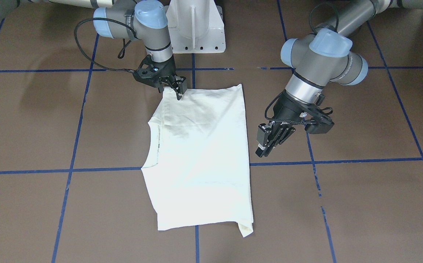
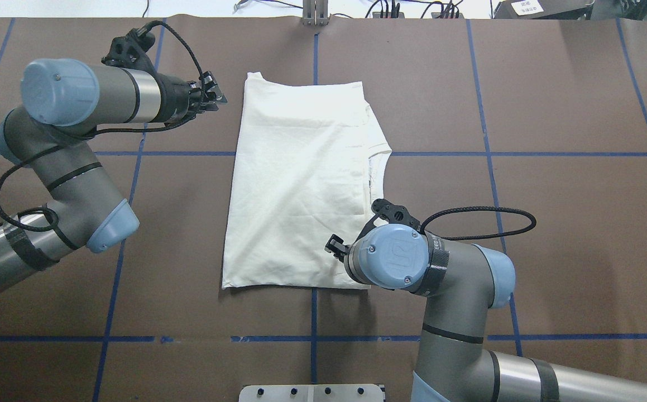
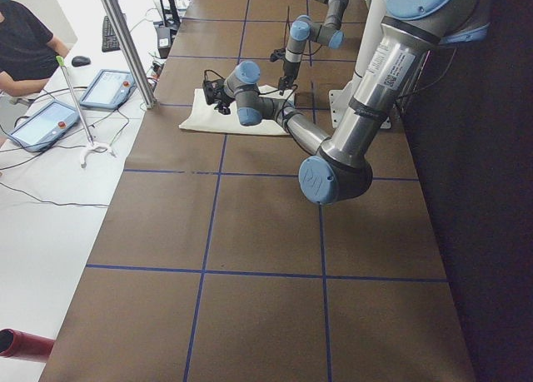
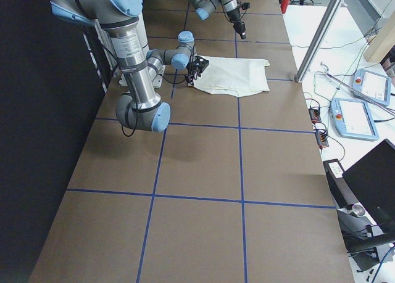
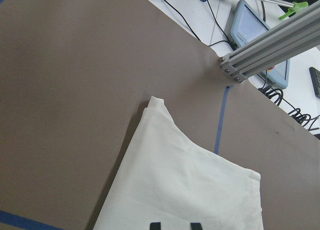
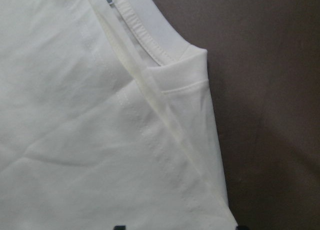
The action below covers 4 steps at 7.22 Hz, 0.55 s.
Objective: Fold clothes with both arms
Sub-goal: 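Hold the right gripper at the shirt's near edge, adjusting the fold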
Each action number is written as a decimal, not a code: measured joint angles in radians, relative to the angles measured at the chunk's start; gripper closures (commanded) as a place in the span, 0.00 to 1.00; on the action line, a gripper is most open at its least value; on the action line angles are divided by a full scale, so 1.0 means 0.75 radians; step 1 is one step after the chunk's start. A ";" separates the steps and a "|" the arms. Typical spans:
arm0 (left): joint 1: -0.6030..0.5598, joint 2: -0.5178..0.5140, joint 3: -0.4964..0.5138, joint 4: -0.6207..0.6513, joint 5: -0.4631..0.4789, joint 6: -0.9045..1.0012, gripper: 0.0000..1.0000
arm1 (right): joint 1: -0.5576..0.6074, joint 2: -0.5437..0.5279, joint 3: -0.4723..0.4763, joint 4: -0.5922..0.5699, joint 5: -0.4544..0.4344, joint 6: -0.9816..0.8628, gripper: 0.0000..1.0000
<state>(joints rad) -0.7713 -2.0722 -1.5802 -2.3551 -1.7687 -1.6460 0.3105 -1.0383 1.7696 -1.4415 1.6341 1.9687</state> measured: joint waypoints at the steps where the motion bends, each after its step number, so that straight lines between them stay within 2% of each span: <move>1: 0.000 0.004 -0.001 -0.001 0.000 0.001 0.69 | -0.008 0.012 -0.010 0.009 -0.003 0.078 0.33; 4: 0.000 0.008 -0.002 -0.001 0.000 0.001 0.69 | -0.023 0.005 -0.013 0.005 -0.004 0.133 0.32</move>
<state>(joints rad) -0.7716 -2.0664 -1.5815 -2.3562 -1.7687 -1.6455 0.2933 -1.0347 1.7597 -1.4380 1.6310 2.0688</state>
